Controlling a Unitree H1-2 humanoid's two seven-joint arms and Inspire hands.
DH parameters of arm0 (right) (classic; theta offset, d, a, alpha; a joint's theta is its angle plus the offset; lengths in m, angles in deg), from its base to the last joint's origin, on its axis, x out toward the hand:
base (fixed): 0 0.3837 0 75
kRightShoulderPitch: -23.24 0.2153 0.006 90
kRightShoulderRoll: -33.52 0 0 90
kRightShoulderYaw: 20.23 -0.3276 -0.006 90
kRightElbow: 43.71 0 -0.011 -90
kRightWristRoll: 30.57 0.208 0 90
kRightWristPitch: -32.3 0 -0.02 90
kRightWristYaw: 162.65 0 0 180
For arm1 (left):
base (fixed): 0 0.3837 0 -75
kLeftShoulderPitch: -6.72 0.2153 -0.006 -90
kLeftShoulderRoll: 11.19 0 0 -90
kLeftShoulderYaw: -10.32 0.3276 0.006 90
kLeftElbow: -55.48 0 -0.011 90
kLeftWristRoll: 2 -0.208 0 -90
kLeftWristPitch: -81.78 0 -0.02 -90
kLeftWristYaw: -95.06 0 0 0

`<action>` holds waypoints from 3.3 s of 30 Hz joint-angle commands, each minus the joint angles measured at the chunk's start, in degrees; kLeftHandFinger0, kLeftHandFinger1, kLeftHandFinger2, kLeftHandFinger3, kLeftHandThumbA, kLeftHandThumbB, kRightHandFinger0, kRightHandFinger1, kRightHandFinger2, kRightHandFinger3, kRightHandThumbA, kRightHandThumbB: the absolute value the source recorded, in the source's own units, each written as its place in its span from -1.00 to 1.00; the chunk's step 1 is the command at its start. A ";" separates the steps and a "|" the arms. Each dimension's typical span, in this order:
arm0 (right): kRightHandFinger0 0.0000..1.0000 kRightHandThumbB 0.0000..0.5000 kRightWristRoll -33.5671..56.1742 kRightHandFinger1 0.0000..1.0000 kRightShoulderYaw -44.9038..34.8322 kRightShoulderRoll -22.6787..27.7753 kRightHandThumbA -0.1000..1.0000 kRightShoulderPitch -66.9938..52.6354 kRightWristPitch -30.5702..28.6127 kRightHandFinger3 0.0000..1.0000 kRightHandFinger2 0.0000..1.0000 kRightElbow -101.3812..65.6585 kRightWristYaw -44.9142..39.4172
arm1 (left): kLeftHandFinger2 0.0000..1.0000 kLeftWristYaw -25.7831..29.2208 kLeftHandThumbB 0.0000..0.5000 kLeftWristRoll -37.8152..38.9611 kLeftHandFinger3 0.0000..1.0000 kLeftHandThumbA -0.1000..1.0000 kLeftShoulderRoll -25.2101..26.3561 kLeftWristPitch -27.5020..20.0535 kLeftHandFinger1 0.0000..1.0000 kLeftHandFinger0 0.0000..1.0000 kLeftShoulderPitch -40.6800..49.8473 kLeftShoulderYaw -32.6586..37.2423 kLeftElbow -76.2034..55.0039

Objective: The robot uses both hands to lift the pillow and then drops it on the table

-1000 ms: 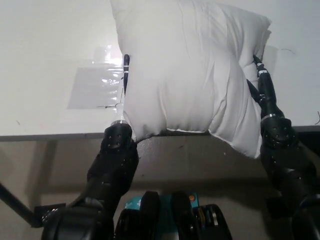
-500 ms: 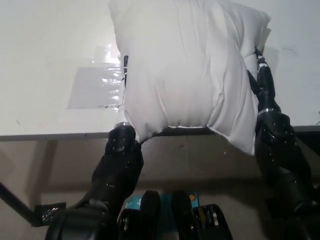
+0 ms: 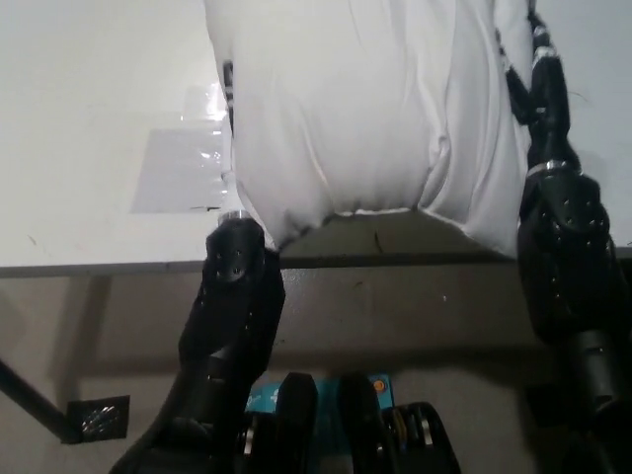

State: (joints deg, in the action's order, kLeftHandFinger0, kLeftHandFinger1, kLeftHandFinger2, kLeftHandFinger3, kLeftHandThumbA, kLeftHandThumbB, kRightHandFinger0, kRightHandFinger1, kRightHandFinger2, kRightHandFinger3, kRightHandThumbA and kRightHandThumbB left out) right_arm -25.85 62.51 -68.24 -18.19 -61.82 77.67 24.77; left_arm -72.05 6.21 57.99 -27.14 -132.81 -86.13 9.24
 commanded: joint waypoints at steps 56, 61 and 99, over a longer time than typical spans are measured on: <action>1.00 0.20 -8.67 1.00 13.69 3.55 1.00 -3.42 -3.05 1.00 1.00 14.51 -8.42 | 1.00 -1.39 -0.50 -10.81 1.00 1.00 11.42 4.18 1.00 1.00 8.19 9.29 5.33; 1.00 0.35 -8.66 1.00 12.64 5.61 1.00 -4.72 -1.29 1.00 1.00 8.31 -8.20 | 1.00 -1.69 -0.61 -13.13 1.00 1.00 14.05 6.37 1.00 1.00 10.77 10.23 -2.83; 1.00 -0.14 -8.85 1.00 1.61 12.46 1.00 -61.96 -18.64 1.00 1.00 -44.18 -8.46 | 1.00 -3.74 -0.99 -7.17 1.00 1.00 7.38 -4.19 1.00 1.00 61.43 5.31 -55.48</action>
State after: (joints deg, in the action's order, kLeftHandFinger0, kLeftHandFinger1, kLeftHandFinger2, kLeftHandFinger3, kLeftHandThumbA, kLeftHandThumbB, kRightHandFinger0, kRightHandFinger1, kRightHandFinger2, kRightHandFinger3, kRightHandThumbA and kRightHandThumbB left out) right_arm -33.60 62.20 -52.36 -74.88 -66.33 29.67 15.12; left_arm -74.35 -5.06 68.23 -22.05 -72.76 -82.42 -48.88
